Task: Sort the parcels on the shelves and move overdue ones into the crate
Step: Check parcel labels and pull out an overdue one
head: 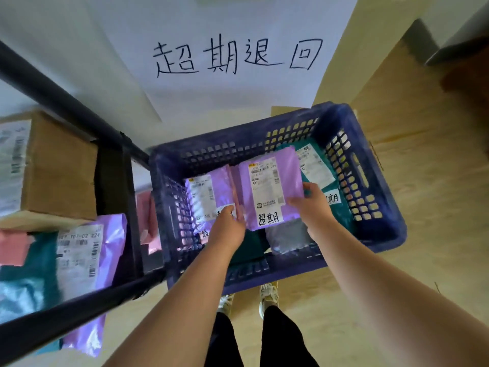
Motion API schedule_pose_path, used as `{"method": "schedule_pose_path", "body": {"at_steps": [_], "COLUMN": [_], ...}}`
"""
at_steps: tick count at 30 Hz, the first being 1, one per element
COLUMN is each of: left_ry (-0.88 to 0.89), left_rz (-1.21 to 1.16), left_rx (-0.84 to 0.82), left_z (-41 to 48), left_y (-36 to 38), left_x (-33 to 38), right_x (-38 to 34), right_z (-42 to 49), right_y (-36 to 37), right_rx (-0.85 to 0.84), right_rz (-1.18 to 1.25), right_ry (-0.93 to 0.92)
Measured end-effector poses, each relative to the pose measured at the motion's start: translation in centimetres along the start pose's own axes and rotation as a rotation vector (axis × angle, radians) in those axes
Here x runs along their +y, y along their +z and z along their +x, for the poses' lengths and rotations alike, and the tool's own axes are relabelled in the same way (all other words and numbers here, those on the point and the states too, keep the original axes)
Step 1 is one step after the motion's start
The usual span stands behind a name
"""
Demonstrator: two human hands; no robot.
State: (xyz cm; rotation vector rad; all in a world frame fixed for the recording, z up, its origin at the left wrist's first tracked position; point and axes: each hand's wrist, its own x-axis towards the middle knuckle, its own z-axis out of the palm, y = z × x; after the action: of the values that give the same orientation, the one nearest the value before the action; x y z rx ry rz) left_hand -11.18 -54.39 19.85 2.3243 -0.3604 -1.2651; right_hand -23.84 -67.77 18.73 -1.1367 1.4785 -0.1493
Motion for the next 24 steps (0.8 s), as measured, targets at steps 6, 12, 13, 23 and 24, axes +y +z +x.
{"method": "schedule_pose_path", "body": {"at_steps": [6,12,13,23,24], "left_ry": [-0.008,-0.003,0.006,0.065,0.074], "left_rz": [0.365,0.568,0.568,0.594,0.602], "left_rx": [0.066,-0.042,-0.047,0.016,0.017], "left_z": [4.5,6.3,6.6,7.8,7.8], "left_y": [0.4,0.6,0.7,1.5,1.5], "left_x": [-2.3,-4.4,-4.6,-6.1,-6.3], "right_x": [1.0,2.9,3.2,4.2,4.1], "right_z": [5.0,7.5,7.8,9.5,9.6], "right_y": [2.6,5.2,5.6,7.8,7.9], "right_rx": [-0.002,-0.025,-0.027,-0.008,-0.003], "right_rz": [-0.047,-0.066,-0.095,-0.627,-0.629], "right_ry": [-0.015,0.011,0.006,-0.094,-0.087]}}
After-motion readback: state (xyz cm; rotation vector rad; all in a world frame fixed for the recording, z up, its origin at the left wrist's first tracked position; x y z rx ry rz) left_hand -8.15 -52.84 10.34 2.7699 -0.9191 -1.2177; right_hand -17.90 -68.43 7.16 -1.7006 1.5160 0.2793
